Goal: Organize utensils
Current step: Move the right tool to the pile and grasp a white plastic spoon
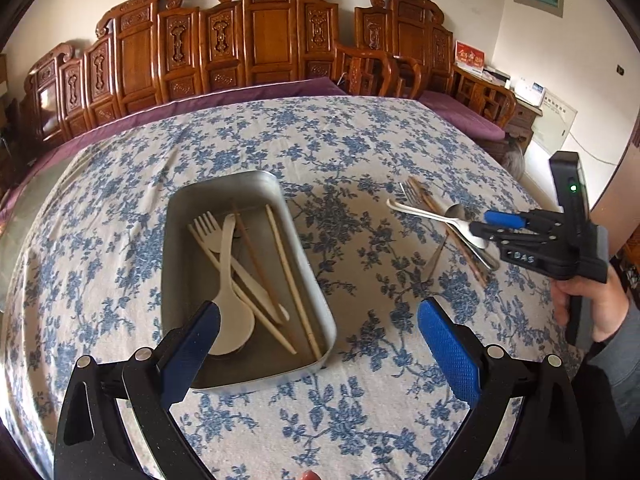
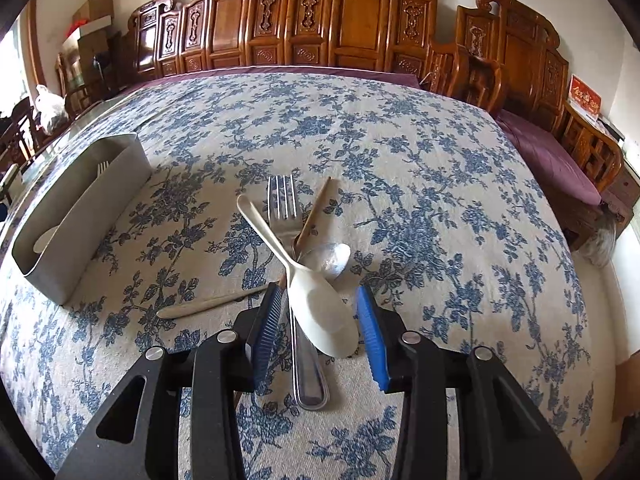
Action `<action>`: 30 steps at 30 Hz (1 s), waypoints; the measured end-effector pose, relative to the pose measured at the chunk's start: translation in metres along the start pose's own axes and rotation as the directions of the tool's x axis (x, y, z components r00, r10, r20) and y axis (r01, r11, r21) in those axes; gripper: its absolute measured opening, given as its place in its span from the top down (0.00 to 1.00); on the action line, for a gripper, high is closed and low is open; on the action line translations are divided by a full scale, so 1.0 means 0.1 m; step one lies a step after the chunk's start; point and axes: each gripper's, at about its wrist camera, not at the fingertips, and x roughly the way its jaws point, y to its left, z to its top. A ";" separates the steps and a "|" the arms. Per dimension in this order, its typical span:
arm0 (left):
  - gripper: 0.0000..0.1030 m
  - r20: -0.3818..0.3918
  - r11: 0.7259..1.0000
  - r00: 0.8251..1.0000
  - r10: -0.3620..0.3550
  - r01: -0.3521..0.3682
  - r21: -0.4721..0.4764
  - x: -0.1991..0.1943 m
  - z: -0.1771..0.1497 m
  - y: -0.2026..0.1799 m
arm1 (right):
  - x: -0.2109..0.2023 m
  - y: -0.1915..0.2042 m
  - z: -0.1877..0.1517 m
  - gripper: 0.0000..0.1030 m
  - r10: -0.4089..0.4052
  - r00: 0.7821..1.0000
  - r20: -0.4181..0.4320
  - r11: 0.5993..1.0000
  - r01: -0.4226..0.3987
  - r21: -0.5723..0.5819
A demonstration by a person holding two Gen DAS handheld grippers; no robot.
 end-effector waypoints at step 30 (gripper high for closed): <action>0.08 -0.054 0.998 0.999 -0.002 0.006 0.060 0.31 0.19 -0.83 | 0.09 -0.45 -0.09 0.87 0.131 0.991 -0.015 0.982 -0.128 0.139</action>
